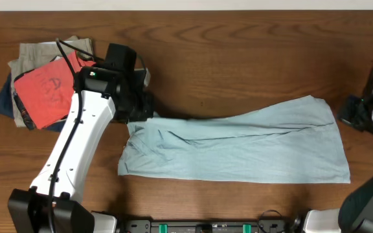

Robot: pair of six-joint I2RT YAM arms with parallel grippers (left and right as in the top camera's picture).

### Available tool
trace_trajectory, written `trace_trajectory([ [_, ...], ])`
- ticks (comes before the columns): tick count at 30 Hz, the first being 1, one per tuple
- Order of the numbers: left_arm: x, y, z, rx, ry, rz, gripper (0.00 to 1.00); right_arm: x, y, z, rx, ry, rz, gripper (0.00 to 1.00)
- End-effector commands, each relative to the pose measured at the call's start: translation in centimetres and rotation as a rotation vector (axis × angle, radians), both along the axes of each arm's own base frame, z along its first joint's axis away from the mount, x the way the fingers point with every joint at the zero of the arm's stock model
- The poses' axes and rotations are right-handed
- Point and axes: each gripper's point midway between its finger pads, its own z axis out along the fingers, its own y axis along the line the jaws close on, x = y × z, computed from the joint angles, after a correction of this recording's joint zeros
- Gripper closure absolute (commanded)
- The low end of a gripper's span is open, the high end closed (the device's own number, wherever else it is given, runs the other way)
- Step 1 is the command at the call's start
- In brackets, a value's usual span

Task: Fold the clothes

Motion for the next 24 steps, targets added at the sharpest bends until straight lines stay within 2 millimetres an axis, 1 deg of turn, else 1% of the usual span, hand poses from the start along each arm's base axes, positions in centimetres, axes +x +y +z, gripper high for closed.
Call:
trace_trajectory([
  [1,-0.6,0.6,-0.8,0.028,0.019,-0.015,0.94,0.7,0.7,0.3,0.079,-0.060,-0.002,0.99],
  [2,-0.5,0.6,-1.0,0.027,0.018,-0.015,0.94,1.5,1.6,0.2,0.135,-0.092,0.029,0.91],
  [3,-0.4,0.5,-1.1,0.026,0.015,-0.015,0.94,2.3,2.9,0.1,0.197,-0.127,0.079,0.77],
  [4,-0.3,0.5,-1.2,0.026,0.014,-0.015,0.94,3.0,3.8,0.1,0.239,-0.151,0.119,0.70],
  [5,-0.2,0.5,-1.3,0.026,0.013,-0.014,0.94,3.6,4.4,0.1,0.264,-0.170,0.144,0.68],
  [7,-0.2,0.5,-1.3,0.026,0.012,-0.014,0.94,4.6,4.8,-0.2,0.260,-0.185,0.167,0.64],
  [10,-0.2,0.5,-1.3,0.026,0.012,-0.014,0.94,6.4,5.2,-1.0,0.234,-0.200,0.202,0.51],
  [11,-0.2,0.5,-1.3,0.026,0.012,-0.014,0.94,6.8,5.1,-1.4,0.220,-0.200,0.208,0.50],
  [13,-0.2,0.5,-1.3,0.026,0.012,-0.014,0.94,8.0,5.0,-2.5,0.200,-0.199,0.220,0.49],
  [17,-0.2,0.5,-1.3,0.025,0.013,-0.014,0.94,9.9,5.3,-5.3,0.202,-0.195,0.240,0.48],
  [20,-0.2,0.5,-1.3,0.025,0.012,-0.014,0.94,11.3,5.3,-7.2,0.206,-0.207,0.222,0.48],
  [24,-0.1,0.5,-1.3,0.025,0.008,-0.013,0.94,12.9,5.0,-8.8,0.202,-0.239,0.214,0.47],
])
